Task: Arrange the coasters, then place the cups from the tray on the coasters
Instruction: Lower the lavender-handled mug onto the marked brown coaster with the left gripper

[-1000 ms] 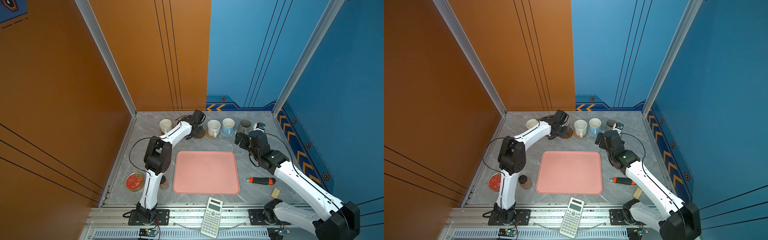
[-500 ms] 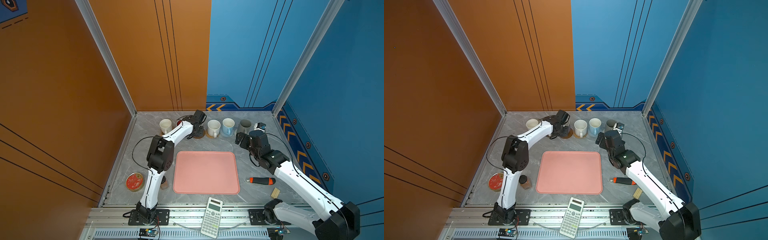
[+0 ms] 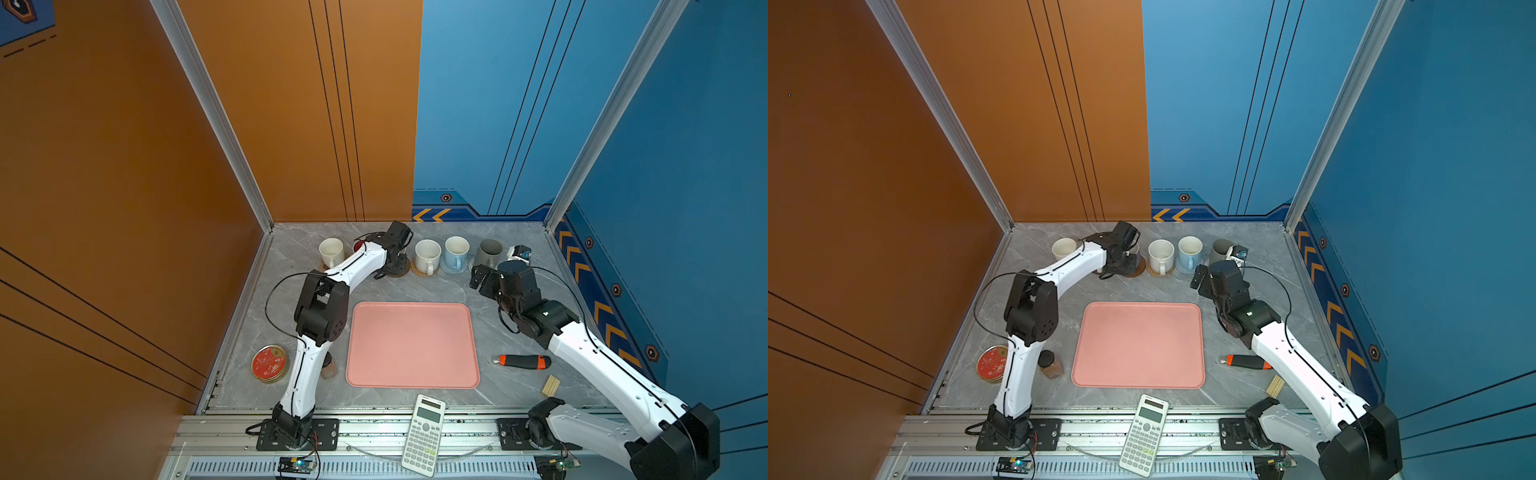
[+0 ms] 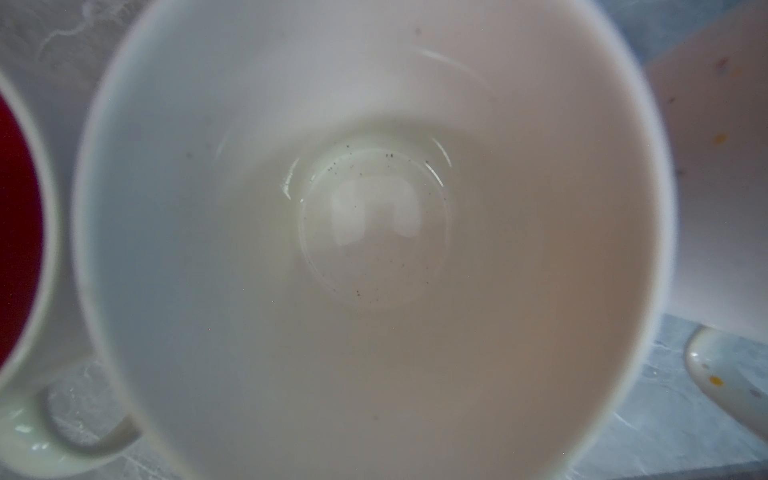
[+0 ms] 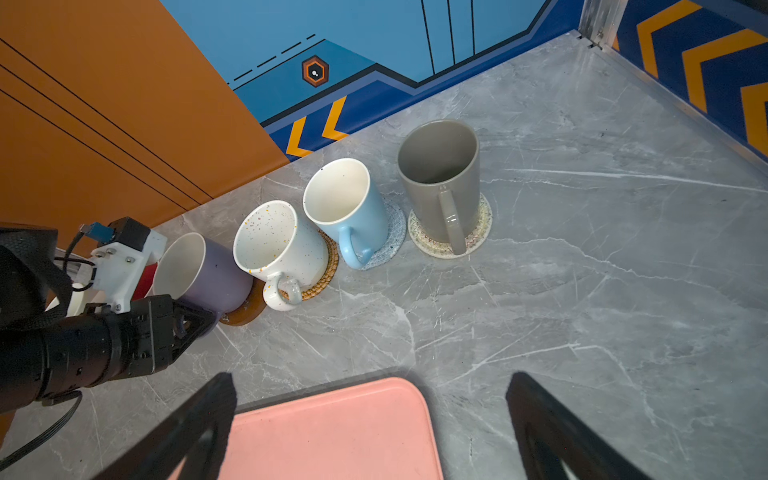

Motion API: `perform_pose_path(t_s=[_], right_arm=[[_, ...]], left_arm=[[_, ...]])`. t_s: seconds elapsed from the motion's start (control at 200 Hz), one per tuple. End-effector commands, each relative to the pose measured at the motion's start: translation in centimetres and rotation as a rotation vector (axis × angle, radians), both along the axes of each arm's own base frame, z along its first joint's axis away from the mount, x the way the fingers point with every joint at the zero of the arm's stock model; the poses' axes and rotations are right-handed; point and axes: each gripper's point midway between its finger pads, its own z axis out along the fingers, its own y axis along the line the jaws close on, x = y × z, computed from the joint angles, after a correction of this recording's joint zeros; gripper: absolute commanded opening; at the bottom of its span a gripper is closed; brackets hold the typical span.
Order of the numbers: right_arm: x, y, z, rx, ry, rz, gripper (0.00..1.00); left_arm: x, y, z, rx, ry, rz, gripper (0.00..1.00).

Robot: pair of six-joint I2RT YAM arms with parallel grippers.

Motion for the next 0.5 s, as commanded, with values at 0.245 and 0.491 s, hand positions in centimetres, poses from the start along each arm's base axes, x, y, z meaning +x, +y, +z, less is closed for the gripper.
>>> perform_pose_path(t_s=[0.245, 0.491], right_arm=[[-0.41, -0.33, -0.67, -0.004, 0.025, -0.004, 1.00], [-0.38, -0.35, -0.71, -0.004, 0.026, -0.004, 1.00]], left_arm=[[1.11, -0.45, 1.14, -0.017, -0.037, 0.002, 0.00], [1.04, -0.48, 0.96, -0.019, -0.030, 0.003, 0.08]])
